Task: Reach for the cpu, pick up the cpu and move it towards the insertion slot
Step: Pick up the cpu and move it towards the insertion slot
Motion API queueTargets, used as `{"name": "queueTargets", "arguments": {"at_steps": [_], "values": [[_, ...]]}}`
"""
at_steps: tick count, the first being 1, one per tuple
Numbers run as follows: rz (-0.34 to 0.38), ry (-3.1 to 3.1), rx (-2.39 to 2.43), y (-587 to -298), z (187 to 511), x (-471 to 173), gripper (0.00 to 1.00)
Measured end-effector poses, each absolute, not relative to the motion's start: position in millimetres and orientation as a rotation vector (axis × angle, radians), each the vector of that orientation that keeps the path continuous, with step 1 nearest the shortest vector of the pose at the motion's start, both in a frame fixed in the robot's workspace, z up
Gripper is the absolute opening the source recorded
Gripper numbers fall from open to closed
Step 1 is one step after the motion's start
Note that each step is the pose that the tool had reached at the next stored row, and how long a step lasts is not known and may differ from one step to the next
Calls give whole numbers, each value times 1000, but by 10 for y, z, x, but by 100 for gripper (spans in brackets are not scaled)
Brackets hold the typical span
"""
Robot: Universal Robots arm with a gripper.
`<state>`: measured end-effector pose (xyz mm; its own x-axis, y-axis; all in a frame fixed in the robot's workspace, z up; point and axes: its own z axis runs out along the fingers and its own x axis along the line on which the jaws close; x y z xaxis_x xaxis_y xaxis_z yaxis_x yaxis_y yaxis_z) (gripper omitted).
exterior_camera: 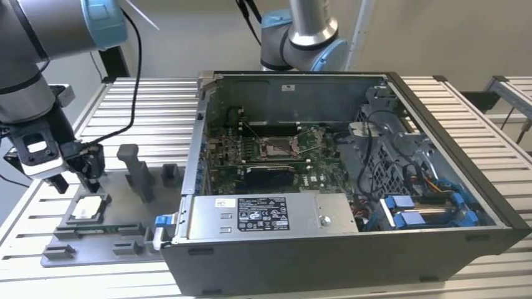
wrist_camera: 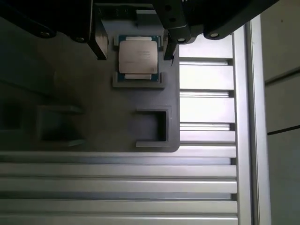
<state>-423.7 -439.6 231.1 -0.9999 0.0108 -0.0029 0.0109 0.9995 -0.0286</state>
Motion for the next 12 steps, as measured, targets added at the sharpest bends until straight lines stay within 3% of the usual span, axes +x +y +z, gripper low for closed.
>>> {"name": "queueTargets", "arguments": {"at_steps": [12], "values": [[-45,3138,33,-4514,2118,-4230,100]]}}
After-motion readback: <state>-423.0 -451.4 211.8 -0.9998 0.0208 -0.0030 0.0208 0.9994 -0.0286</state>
